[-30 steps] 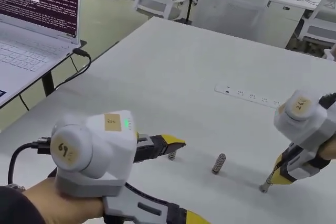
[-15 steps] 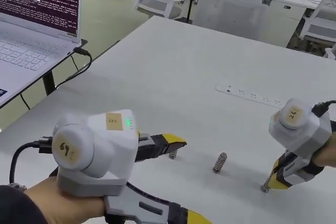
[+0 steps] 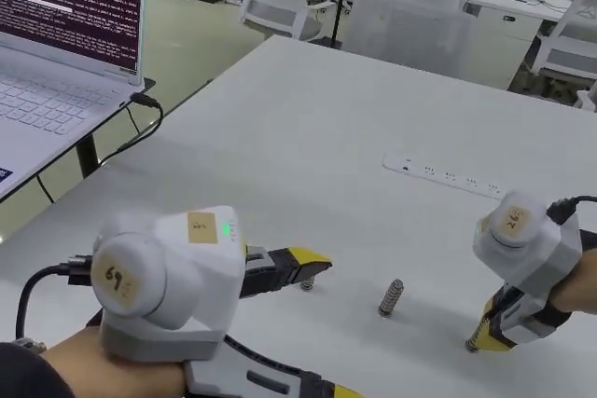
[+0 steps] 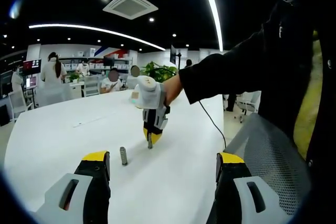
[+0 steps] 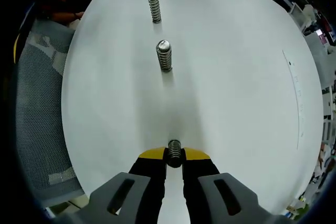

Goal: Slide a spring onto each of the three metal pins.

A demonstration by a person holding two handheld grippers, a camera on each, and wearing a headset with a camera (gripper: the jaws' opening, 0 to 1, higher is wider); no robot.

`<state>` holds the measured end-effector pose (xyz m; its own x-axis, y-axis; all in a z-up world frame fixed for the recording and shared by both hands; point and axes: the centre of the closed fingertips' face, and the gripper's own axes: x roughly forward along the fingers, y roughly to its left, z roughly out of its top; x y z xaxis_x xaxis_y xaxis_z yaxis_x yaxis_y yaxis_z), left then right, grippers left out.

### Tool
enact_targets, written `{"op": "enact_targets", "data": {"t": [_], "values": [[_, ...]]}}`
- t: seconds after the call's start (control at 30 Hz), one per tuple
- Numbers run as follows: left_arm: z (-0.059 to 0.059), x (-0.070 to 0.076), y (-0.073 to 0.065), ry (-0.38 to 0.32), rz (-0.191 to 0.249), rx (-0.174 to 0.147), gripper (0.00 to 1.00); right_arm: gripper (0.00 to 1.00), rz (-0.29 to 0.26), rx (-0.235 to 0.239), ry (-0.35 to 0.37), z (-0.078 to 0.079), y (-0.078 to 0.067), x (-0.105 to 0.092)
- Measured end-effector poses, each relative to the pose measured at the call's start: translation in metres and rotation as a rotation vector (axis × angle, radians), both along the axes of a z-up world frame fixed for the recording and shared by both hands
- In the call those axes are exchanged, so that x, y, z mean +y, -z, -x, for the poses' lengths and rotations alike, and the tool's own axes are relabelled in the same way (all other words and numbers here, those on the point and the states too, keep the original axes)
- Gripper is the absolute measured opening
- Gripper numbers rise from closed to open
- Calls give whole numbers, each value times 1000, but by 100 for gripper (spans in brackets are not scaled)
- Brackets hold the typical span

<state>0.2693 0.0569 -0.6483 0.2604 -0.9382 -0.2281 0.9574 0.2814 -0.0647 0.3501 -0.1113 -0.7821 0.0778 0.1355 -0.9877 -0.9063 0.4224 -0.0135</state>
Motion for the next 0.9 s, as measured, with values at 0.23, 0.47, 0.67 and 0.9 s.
{"op": "enact_targets", "data": {"t": [0.23, 0.47, 0.67, 0.9], "values": [[1, 0, 0, 3, -6, 0, 80, 9, -12, -4, -4, 0, -1, 2], [0, 1, -1, -2, -1, -2, 80, 18, -29, -22, -1, -3, -5, 5], [-1, 2, -1, -4, 2, -2, 80, 24, -47, -38, 14, -1, -6, 1], [-2, 2, 0, -4, 2, 1, 80, 39, -112, -83, 60, 3, -18, -2]]}}
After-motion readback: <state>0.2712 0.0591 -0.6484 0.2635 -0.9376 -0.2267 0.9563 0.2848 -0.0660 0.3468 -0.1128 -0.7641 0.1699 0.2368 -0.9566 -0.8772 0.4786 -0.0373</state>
